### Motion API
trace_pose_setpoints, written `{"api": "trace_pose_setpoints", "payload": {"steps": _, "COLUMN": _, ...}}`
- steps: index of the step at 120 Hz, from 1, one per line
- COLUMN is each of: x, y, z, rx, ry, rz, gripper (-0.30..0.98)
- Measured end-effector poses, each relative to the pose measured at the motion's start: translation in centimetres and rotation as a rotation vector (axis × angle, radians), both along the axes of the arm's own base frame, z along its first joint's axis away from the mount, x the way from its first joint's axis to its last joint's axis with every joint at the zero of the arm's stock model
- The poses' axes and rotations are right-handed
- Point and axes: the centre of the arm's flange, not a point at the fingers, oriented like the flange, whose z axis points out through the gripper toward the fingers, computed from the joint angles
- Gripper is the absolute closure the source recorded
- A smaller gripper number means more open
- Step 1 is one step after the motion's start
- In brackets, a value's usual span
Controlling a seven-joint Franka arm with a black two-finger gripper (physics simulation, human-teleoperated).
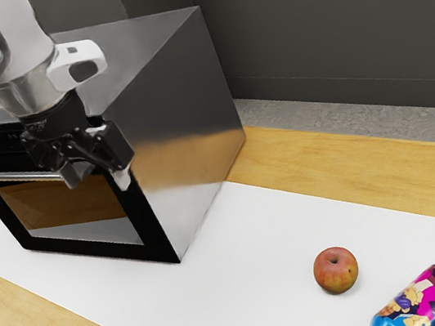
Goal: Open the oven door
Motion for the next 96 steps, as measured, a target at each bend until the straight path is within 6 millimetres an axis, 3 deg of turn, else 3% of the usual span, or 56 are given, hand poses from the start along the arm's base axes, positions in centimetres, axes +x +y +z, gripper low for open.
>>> {"api": "trace_pose_setpoints", "payload": {"steps": 10, "x": -2.3, "y": 0.3, "z": 0.3, "rx": 0.011, "ry": 0.013, "rz": 0.091, "gripper": 0.0}}
{"api": "trace_pose_setpoints", "payload": {"steps": 18, "x": -6.1, "y": 1.2, "z": -0.5, "rx": 0.022, "ry": 0.012, "rz": 0.174, "gripper": 0.0}}
{"api": "trace_pose_setpoints", "payload": {"steps": 22, "x": -9.5, "y": 4.4, "z": -1.3, "rx": 0.016, "ry": 0.004, "rz": 0.276, "gripper": 0.0}}
{"api": "trace_pose_setpoints", "payload": {"steps": 26, "x": -12.3, "y": 9.1, "z": -3.0, "rx": -0.02, "ry": 0.004, "rz": 0.404, "gripper": 0.0}}
{"api": "trace_pose_setpoints", "payload": {"steps": 33, "x": -14.1, "y": 14.3, "z": -6.1, "rx": -0.122, "ry": -0.037, "rz": 0.569, "gripper": 0.0}}
{"api": "trace_pose_setpoints", "payload": {"steps": 40, "x": -14.1, "y": 17.6, "z": -6.6, "rx": -0.21, "ry": -0.147, "rz": 0.715, "gripper": 0.0}}
{"api": "trace_pose_setpoints", "payload": {"steps": 53, "x": -13.1, "y": 20.8, "z": -5.6, "rx": -0.306, "ry": -0.351, "rz": 0.906, "gripper": 0.0}}
{"api": "trace_pose_setpoints", "payload": {"steps": 66, "x": -12.5, "y": 21.2, "z": -3.9, "rx": -0.304, "ry": -0.507, "rz": 1.054, "gripper": 0.0}}
{"api": "trace_pose_setpoints", "payload": {"steps": 96, "x": -11.0, "y": 22.7, "z": -4.8, "rx": -0.362, "ry": -0.651, "rz": 1.281, "gripper": 0.0}}
